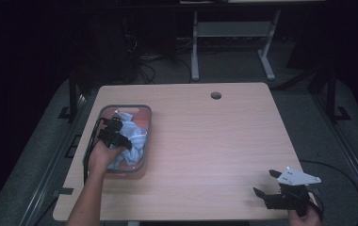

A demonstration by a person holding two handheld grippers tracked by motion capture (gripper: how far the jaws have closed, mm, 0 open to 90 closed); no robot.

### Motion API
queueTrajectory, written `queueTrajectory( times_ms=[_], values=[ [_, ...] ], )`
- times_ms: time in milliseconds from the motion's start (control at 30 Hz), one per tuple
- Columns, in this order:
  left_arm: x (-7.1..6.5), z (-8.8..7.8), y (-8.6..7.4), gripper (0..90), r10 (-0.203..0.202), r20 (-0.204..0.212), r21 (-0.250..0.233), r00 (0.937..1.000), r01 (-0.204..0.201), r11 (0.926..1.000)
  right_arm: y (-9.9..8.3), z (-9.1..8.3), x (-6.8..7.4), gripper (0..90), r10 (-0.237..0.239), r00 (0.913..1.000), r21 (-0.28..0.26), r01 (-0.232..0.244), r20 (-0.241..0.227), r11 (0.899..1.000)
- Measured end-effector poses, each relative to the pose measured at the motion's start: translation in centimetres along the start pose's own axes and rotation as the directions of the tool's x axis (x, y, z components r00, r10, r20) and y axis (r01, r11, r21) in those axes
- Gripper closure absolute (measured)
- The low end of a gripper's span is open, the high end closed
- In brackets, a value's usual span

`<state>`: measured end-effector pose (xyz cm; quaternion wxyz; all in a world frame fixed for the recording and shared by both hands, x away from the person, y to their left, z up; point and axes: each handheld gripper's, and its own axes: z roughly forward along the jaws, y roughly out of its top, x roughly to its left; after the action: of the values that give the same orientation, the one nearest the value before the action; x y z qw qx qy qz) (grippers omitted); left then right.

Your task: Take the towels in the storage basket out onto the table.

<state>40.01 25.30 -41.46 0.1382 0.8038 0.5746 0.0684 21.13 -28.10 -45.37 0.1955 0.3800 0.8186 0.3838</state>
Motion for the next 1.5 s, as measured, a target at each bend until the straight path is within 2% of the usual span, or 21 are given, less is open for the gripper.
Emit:
queueTrajectory(
  times_ms=[167,300,467,533,700,800,933,1100,1300,1400,1433,1500],
  values=[
    [0.0,0.0,-0.1,55.5,-0.005,0.001,-0.004,1.0,0.005,1.0,0.0,-0.2,-0.2,13.7,0.002,1.0,-0.005,-0.001,0.007,1.0],
    [0.1,-0.1,-0.2,58.7,-0.018,0.012,-0.015,0.9998,0.018,0.9997,-0.1,-0.2,-0.4,13.7,0.002,0.9999,-0.01,-0.002,0.011,1.0],
    [0.1,-0.2,-0.3,59.4,-0.009,0.018,-0.025,0.9998,0.009,0.9996,0.0,-0.3,-0.4,13.7,0.003,0.9999,-0.011,-0.003,0.012,1.0],
    [0.4,-0.5,-0.5,59.7,-0.014,0.037,-0.039,0.9992,0.016,0.9991,-0.1,-0.3,-0.5,13.7,0.011,0.9999,-0.008,-0.011,0.012,1.0],
    [0.4,-1.2,-0.6,61.8,-0.005,0.028,-0.05,0.9996,0.006,0.9987,-0.1,-0.5,-0.6,13.7,0.012,0.9998,-0.011,-0.012,0.016,1.0],
    [0.3,-1.7,-0.7,62.0,-0.004,0.038,-0.06,0.9993,0.006,0.9982,-0.1,-0.6,-0.6,13.7,0.019,0.9996,-0.011,-0.018,0.021,1.0],
    [0.5,-2.5,-1.1,61.8,-0.026,0.065,-0.116,0.9976,0.033,0.9927,-0.1,-0.6,-0.6,13.7,0.018,0.9997,-0.009,-0.018,0.017,1.0],
    [0.6,-3.7,-1.6,61.8,-0.024,0.101,-0.151,0.9946,0.039,0.9877,0.0,-0.8,-0.6,13.7,0.013,0.9996,-0.02,-0.013,0.027,1.0],
    [0.8,-4.7,-1.8,61.9,-0.025,0.115,-0.178,0.993,0.046,0.983,0.0,-0.8,-0.6,13.7,0.013,0.9996,-0.013,-0.013,0.023,1.0],
    [0.9,-5.2,-1.9,61.9,-0.032,0.121,-0.198,0.9922,0.055,0.9787,0.1,-0.9,-0.6,13.7,0.007,0.9996,-0.023,-0.006,0.029,1.0],
    [0.9,-5.7,-2.1,61.9,-0.025,0.121,-0.224,0.9923,0.052,0.9732,0.1,-0.9,-0.5,13.7,0.013,0.9996,-0.02,-0.012,0.026,1.0],
    [0.8,-5.9,-2.1,61.9,-0.023,0.117,-0.232,0.9929,0.05,0.9716,0.0,-0.8,-0.6,13.7,0.009,0.9997,-0.017,-0.008,0.024,1.0]
  ],
)
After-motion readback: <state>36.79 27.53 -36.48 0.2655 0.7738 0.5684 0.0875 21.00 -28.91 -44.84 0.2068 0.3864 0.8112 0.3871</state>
